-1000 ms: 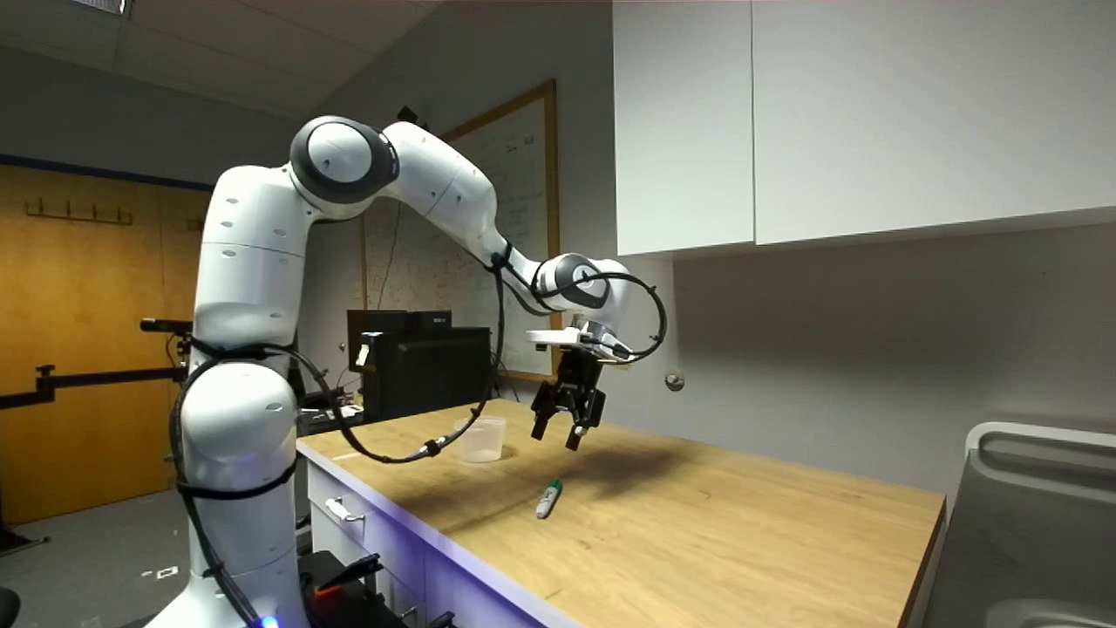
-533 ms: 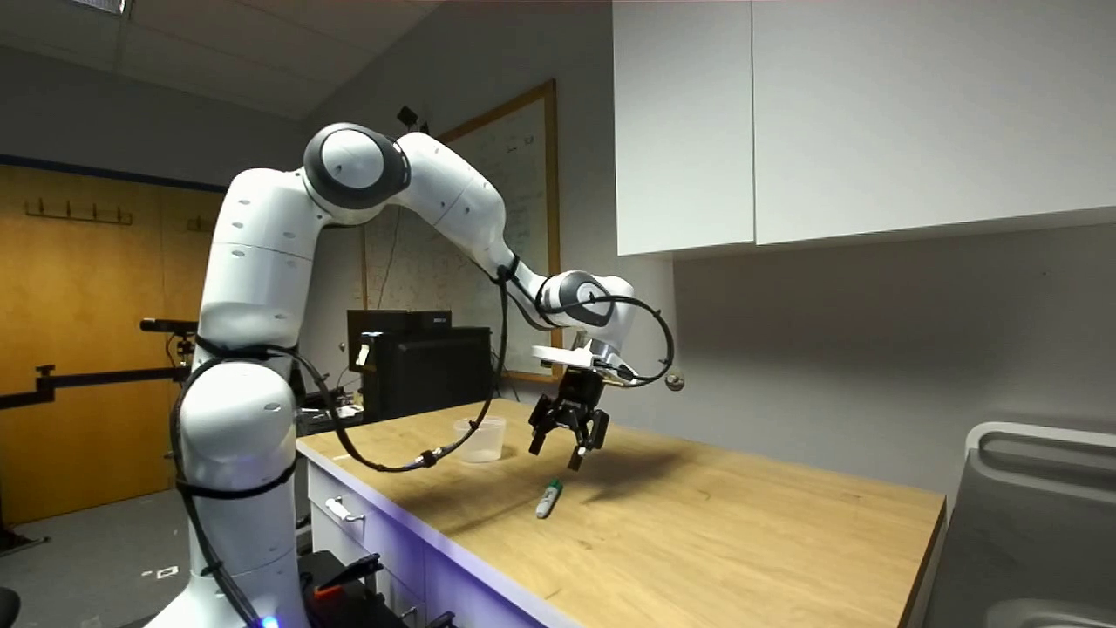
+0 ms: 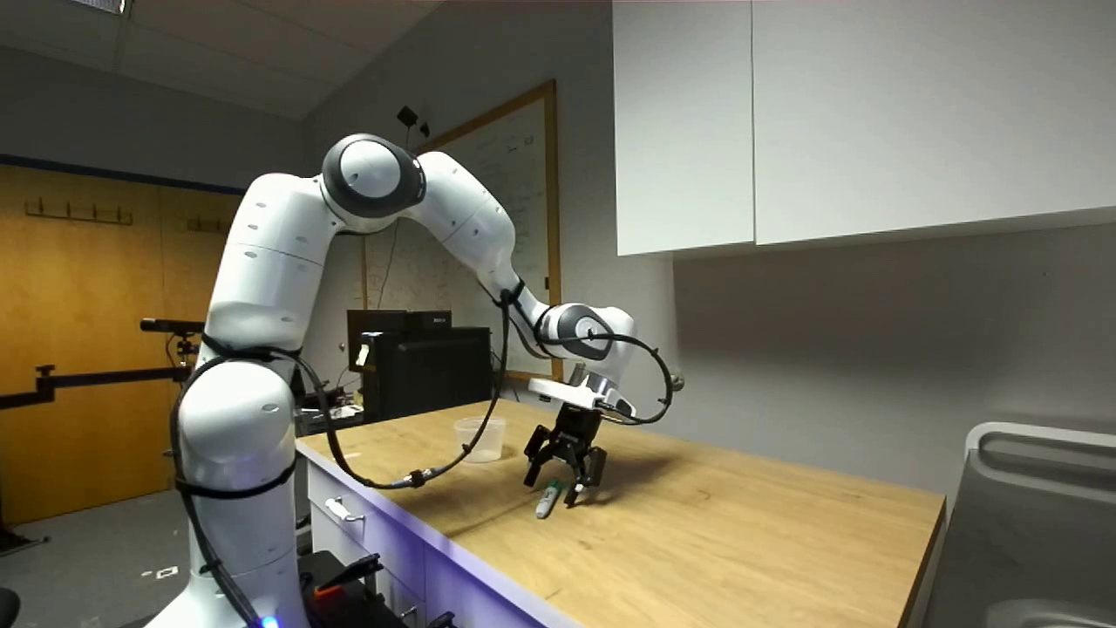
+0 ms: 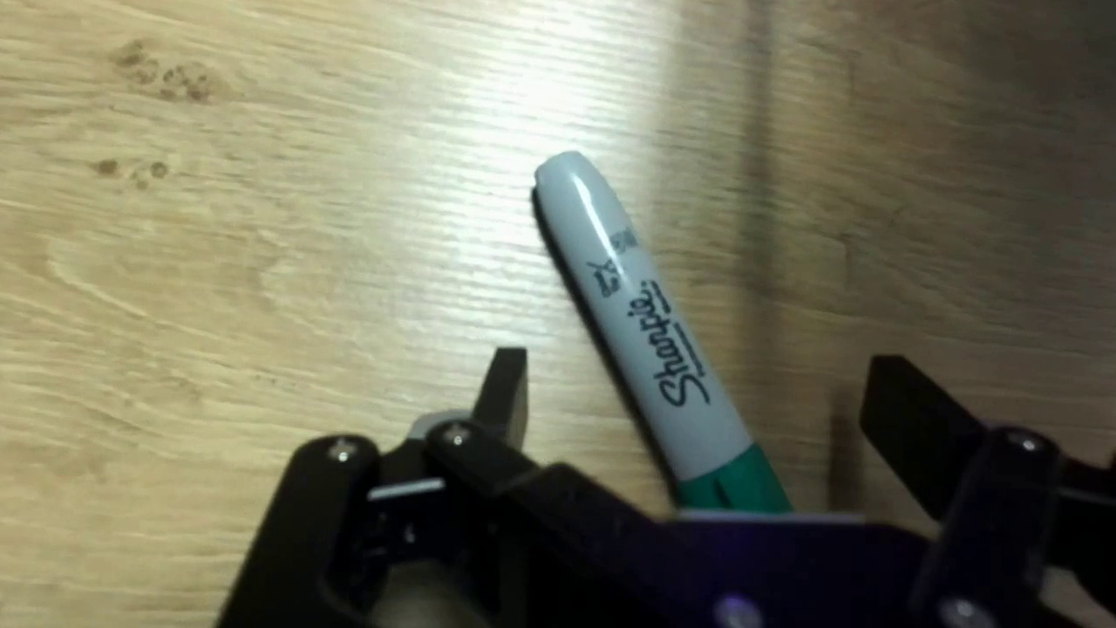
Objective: Put the marker into the bowl.
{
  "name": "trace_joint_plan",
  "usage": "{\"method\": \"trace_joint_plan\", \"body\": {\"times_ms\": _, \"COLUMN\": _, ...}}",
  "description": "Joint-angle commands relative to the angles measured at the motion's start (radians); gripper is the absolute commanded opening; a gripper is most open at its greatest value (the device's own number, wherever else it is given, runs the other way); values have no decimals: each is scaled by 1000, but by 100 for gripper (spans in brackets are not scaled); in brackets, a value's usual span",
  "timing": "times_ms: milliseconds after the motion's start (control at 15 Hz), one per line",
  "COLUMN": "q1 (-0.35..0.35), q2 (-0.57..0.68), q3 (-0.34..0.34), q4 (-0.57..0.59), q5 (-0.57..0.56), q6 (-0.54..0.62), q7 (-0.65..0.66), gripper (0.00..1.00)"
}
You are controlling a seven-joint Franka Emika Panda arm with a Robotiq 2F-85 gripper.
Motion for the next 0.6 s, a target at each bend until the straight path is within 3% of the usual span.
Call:
{"method": "trace_joint_plan", "body": {"times_ms": 0, "q1": -15, "q2": -16, "q3": 12, "q4": -32, "q5": 20, "q6": 47, "q7": -11, "gripper": 68}}
{"method": "trace_joint_plan", "body": {"times_ms": 533, "q1": -6, "q2": -39, "q3": 15, "q4": -18, "q5": -4, "q6": 31, "q7": 4, "gripper": 6}}
